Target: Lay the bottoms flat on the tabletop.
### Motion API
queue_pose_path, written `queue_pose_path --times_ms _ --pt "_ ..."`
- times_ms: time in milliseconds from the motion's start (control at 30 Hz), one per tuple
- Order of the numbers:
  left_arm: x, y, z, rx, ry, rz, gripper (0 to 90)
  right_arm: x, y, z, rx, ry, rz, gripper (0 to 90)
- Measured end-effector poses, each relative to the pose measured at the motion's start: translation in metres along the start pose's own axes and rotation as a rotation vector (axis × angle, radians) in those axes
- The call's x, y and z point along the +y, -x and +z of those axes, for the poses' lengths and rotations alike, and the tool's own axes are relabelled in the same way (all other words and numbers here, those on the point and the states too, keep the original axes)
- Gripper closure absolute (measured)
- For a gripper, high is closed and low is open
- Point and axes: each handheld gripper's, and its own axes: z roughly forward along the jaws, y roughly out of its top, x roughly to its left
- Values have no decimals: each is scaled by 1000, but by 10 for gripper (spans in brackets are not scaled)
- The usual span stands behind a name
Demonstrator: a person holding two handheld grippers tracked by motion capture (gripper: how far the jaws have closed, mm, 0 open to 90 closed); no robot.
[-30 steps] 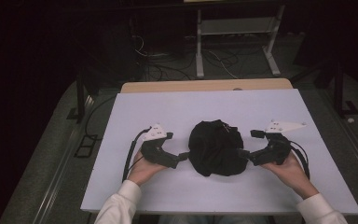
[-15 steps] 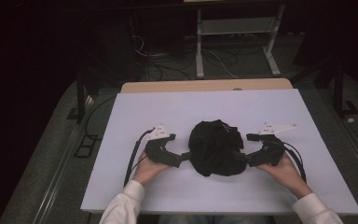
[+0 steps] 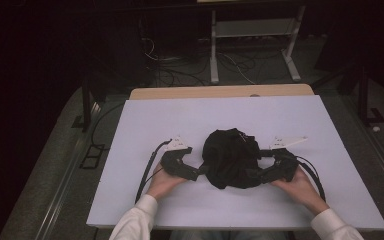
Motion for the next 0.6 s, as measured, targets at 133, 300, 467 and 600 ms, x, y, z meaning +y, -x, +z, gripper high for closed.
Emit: queue_pose_path --times_ms 133,300,467,600 --pt "-1 0 5 -15 -36 -12 0 -3 -2 3 1 -31 8 0" --pt "-2 5 12 -31 -83 -11 13 -4 -4 4 34 -61 17 77" --pt "-2 8 17 -71 -83 -15 90 -5 -4 6 57 -89 25 147" --pt "-4 10 23 -105 -111 -8 189 -7 -4 10 70 -143 25 328"
